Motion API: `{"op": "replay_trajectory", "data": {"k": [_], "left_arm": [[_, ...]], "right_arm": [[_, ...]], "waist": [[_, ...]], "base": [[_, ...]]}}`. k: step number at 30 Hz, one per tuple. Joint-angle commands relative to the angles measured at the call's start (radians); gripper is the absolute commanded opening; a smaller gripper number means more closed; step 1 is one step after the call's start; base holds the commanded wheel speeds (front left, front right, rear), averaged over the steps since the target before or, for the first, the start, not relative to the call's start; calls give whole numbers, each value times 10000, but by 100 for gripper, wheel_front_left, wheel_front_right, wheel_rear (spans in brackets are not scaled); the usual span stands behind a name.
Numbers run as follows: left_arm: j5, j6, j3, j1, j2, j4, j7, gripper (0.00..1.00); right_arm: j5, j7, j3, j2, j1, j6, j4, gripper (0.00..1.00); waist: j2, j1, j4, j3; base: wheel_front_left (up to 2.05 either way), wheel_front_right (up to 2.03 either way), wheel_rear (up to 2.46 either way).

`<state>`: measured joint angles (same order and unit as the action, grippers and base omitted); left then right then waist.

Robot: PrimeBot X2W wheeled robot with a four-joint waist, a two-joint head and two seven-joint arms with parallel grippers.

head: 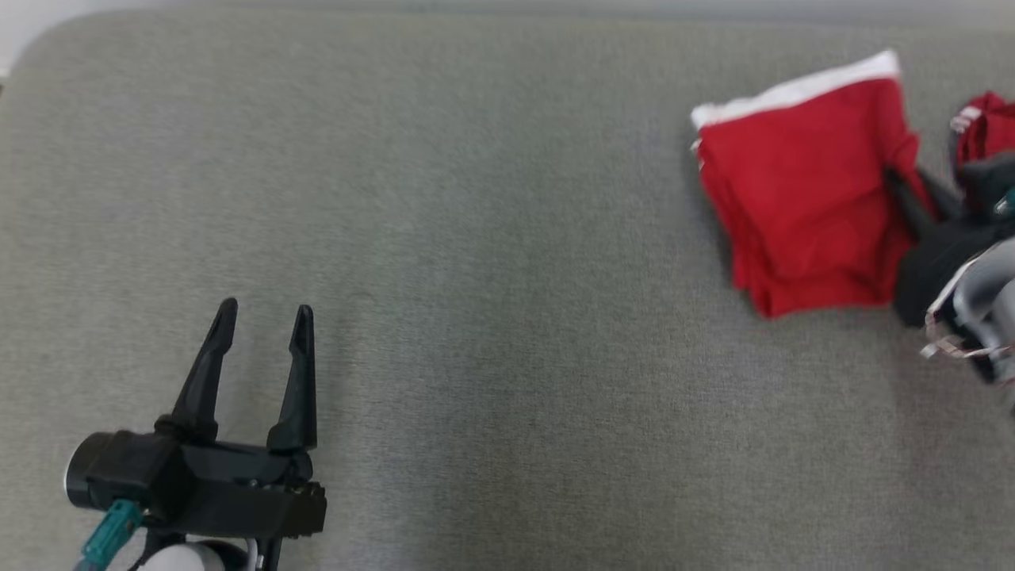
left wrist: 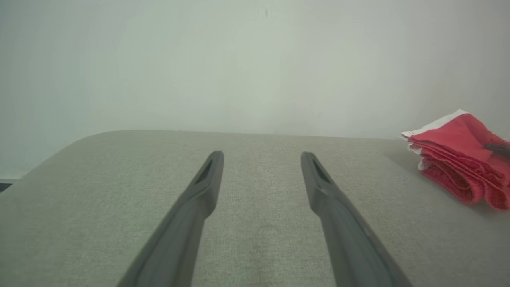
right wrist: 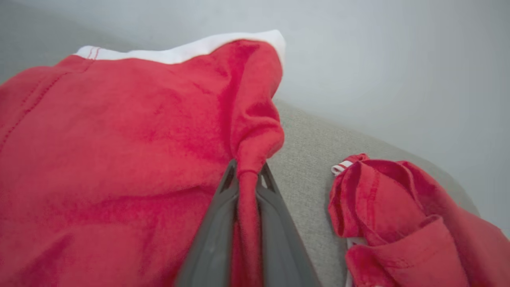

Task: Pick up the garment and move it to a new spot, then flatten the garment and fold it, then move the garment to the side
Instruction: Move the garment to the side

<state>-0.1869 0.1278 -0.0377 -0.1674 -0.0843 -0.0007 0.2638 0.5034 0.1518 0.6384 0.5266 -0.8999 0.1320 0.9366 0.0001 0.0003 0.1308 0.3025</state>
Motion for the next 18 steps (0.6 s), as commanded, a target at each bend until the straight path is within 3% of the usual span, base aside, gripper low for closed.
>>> {"op": "replay_trajectory", "data": {"k": [1, 10, 18], "left_arm": [[84, -12, 46, -213, 18, -133, 0, 100], [584, -42, 502, -230, -243, -1044, 1, 100], [843, -112, 806, 195, -580, -1809, -1, 100]], "right_arm": [[97, -5, 115, 255, -296, -28, -134, 0], [522, -244, 969, 2182, -1510, -28, -1011, 0], [858, -625, 1545, 3160, -2164, -28, -1386, 0]], "waist": [[-1, -3, -899, 1289], [-1, -3, -1986, 2139], [-1, -3, -2643, 2419]], "base": [[0, 0, 0], [0, 0, 0], [0, 0, 0]]}}
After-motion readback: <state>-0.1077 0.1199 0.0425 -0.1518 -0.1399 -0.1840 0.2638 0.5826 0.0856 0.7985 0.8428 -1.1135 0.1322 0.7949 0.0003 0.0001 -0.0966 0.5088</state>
